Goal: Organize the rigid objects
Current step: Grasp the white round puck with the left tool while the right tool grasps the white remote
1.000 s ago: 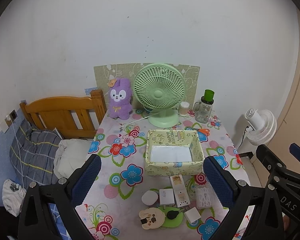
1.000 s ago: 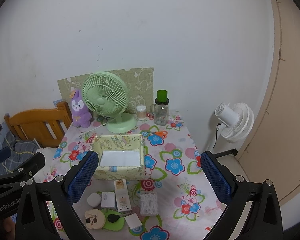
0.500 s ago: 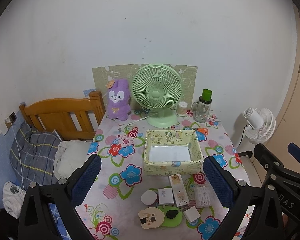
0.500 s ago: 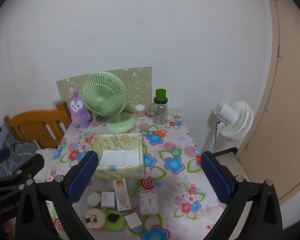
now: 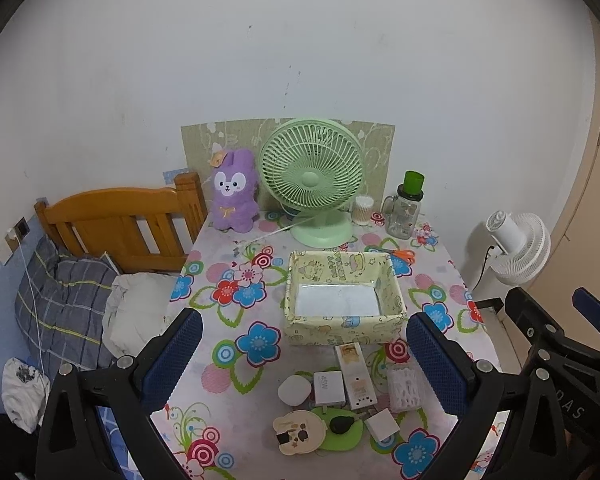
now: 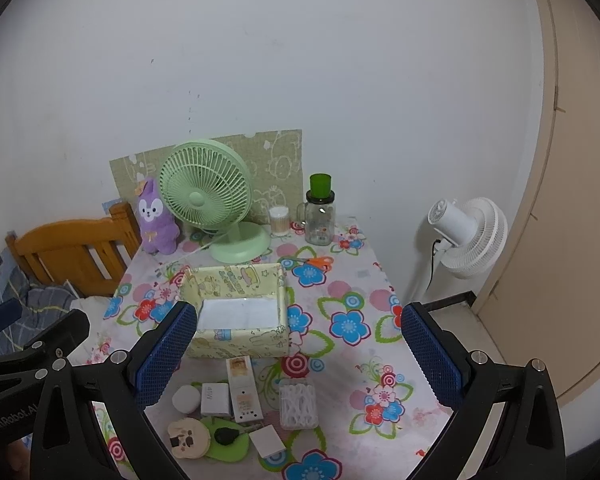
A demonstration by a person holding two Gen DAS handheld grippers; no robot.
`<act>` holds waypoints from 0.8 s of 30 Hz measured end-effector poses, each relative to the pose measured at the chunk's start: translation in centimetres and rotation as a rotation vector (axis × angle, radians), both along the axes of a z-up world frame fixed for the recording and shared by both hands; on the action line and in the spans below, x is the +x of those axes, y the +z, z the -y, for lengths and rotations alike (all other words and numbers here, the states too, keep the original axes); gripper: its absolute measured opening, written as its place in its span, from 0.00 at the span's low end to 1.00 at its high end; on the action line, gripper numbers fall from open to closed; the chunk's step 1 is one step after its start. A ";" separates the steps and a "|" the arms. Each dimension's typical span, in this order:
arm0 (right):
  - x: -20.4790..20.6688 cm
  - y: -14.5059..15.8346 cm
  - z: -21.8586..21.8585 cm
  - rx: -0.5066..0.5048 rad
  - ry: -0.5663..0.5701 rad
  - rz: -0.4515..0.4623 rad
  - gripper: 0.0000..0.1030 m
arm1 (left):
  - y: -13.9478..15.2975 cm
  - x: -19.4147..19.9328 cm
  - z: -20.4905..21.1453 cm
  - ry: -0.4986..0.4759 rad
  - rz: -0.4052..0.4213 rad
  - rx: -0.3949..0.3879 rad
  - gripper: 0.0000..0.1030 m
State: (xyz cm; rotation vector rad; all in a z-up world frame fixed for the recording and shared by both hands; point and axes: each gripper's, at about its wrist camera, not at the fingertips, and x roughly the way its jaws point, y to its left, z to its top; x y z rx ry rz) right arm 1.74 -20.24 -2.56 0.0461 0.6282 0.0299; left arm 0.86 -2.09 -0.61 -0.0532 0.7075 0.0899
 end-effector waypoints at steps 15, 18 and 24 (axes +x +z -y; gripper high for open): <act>0.9 -4.4 -0.6 0.029 -0.014 -0.017 1.00 | -3.9 0.9 0.2 -0.030 -0.051 0.017 1.00; 1.0 -5.5 -0.5 0.037 -0.015 -0.028 1.00 | -4.9 1.1 0.1 -0.040 -0.046 0.012 1.00; 1.0 -7.5 -0.8 0.010 -0.020 -0.027 1.00 | -7.1 1.7 -0.3 -0.047 -0.081 -0.027 1.00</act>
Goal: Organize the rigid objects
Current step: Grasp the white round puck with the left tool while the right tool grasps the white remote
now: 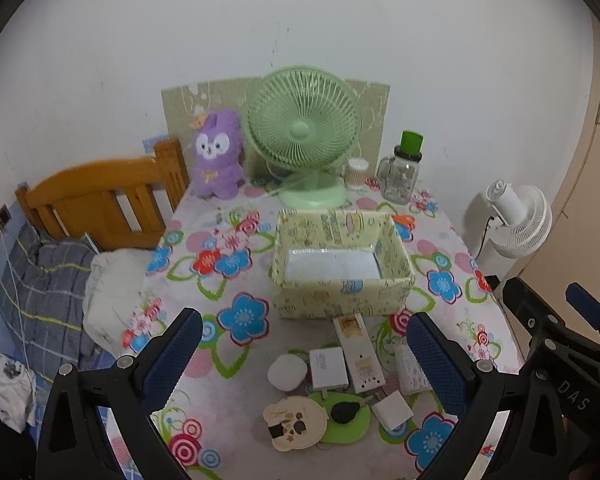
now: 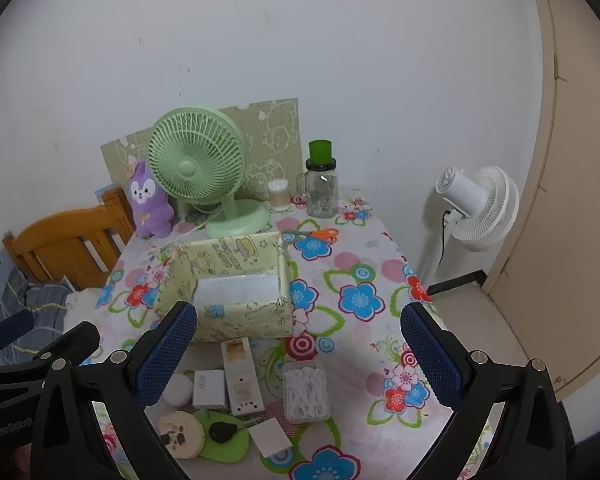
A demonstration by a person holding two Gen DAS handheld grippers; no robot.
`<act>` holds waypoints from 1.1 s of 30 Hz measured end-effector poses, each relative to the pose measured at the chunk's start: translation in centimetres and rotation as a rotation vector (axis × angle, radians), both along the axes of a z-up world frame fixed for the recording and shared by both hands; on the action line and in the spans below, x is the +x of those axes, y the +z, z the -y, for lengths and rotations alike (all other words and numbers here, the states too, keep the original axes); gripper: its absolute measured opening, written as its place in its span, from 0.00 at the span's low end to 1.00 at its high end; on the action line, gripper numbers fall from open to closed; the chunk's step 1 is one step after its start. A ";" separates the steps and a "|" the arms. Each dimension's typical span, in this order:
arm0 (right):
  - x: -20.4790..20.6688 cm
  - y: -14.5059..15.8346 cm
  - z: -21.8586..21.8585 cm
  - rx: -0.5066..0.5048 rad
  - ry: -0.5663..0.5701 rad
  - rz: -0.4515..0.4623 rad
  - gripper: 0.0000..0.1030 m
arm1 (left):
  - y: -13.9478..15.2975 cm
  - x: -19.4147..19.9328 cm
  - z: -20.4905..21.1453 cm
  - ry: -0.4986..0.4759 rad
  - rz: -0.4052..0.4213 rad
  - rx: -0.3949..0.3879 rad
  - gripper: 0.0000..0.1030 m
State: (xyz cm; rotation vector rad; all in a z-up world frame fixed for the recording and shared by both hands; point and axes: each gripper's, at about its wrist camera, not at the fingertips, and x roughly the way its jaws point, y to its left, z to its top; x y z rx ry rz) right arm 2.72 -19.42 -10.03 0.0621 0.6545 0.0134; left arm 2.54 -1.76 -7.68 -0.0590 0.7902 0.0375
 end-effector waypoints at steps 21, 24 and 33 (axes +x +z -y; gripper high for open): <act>2.1 -9.0 -1.6 -0.080 0.099 -0.117 1.00 | -9.2 2.1 -1.2 0.015 -0.077 0.029 1.00; 2.6 -10.4 -1.9 -0.071 0.108 -0.137 1.00 | -10.5 2.6 -1.4 0.009 -0.100 0.037 1.00; 4.7 -13.8 -3.6 -0.085 0.167 -0.178 0.99 | -14.1 4.2 -2.3 0.012 -0.158 0.064 1.00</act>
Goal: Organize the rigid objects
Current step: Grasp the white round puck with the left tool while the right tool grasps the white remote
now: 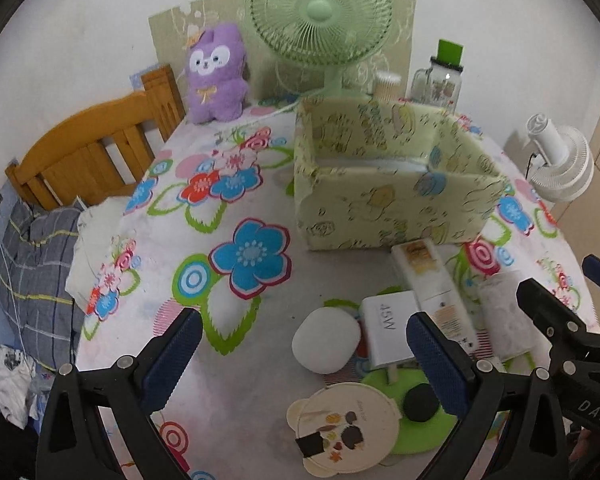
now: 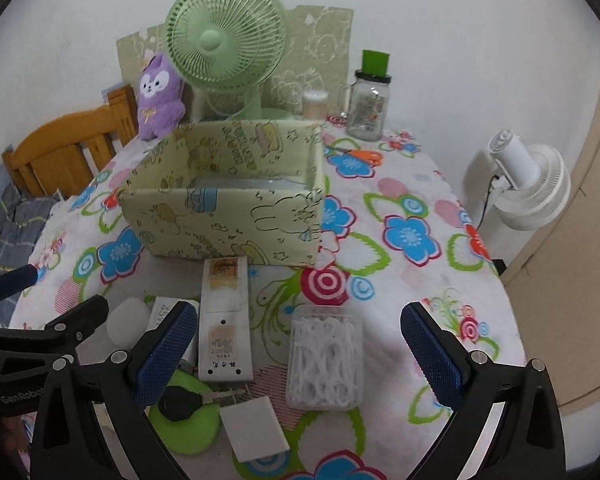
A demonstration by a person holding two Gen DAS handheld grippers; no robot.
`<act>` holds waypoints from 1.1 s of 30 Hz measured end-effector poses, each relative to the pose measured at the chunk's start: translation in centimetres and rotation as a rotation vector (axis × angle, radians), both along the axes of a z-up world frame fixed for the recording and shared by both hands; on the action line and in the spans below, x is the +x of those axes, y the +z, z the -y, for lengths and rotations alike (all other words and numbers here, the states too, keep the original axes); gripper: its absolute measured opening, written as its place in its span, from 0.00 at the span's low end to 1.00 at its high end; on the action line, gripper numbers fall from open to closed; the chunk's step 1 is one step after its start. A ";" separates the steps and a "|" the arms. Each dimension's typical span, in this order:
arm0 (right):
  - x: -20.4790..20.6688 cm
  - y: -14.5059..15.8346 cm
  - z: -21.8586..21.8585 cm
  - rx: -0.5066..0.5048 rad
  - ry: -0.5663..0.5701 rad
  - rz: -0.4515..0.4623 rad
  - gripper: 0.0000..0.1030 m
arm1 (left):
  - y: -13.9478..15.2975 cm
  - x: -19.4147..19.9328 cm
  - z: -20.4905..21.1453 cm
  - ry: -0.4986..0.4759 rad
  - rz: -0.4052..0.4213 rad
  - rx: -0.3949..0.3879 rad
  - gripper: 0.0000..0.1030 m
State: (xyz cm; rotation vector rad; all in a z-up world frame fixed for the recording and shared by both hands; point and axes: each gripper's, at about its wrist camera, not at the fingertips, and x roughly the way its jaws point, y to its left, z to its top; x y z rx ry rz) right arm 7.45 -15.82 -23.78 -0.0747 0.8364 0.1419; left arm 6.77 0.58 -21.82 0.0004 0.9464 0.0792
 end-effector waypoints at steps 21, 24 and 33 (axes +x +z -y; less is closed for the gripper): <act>3.3 -4.6 -2.9 -0.035 0.054 -0.114 0.83 | -5.1 2.9 -1.0 -0.039 -0.121 0.053 0.93; 3.5 -4.9 -3.2 -0.036 0.056 -0.131 0.78 | -5.4 3.1 -1.3 -0.039 -0.124 0.041 0.92; 4.3 -5.5 -4.3 -0.065 0.077 -0.166 0.76 | -5.4 3.4 -1.3 -0.131 -0.137 0.039 0.88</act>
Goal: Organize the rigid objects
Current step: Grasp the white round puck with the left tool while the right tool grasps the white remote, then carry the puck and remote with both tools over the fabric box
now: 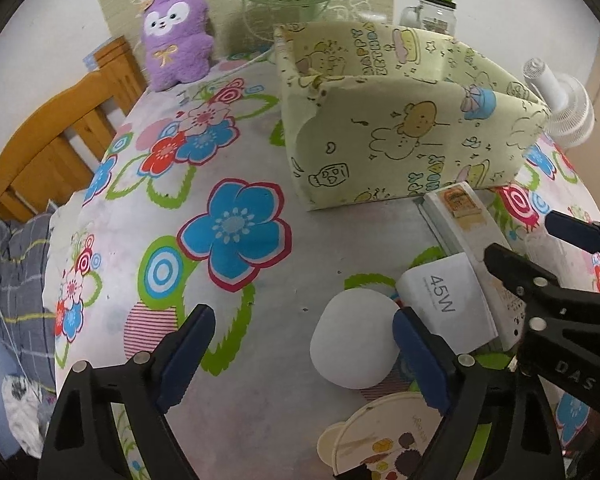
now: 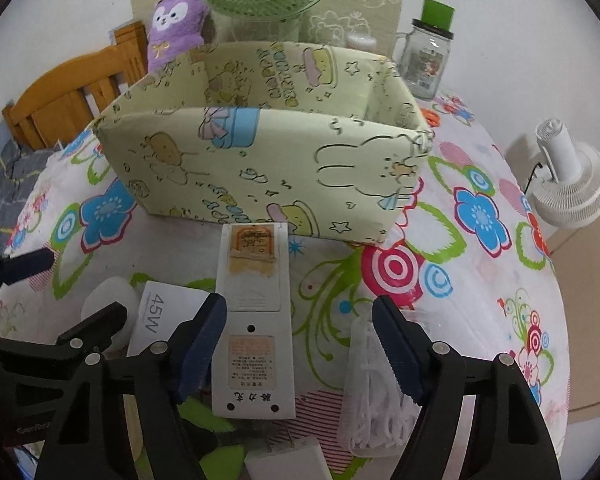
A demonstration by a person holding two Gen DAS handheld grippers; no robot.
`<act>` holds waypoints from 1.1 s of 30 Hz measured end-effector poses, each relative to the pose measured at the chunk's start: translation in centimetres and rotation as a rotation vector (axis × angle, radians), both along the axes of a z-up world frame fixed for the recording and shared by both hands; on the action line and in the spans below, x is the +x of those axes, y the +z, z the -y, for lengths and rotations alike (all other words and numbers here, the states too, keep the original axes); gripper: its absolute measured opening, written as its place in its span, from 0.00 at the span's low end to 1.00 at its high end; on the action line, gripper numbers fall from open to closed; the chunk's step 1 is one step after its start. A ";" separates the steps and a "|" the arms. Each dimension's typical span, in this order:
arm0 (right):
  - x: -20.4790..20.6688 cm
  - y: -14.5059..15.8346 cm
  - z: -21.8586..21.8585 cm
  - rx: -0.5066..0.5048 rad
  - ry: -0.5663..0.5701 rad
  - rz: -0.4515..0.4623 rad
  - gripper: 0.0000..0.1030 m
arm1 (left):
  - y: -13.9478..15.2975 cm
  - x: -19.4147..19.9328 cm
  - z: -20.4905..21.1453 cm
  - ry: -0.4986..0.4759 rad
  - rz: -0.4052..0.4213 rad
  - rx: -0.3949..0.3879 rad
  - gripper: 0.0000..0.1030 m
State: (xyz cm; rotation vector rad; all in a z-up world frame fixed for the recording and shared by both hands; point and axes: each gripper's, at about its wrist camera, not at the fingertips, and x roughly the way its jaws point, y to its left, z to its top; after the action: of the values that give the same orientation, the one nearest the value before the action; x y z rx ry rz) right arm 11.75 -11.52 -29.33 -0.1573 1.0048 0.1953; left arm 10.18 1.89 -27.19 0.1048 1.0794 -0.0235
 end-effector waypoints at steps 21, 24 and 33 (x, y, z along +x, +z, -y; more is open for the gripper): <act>1.0 -2.0 -2.1 0.023 0.050 -0.143 0.46 | -0.8 0.8 -0.2 -0.046 -0.067 -0.042 0.70; 1.0 -2.1 -2.4 0.019 0.042 -0.140 0.46 | -0.9 1.1 -0.3 -0.008 -0.087 -0.113 0.53; 0.8 -1.9 -1.8 0.045 0.000 -0.146 0.45 | -0.6 0.8 -0.5 0.060 -0.108 -0.181 0.47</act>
State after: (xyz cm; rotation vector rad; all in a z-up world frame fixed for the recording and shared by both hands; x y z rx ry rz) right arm 12.54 -9.72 -31.24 -0.1033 1.1443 0.2316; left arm 10.96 2.36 -27.83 -0.0933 1.1823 -0.0731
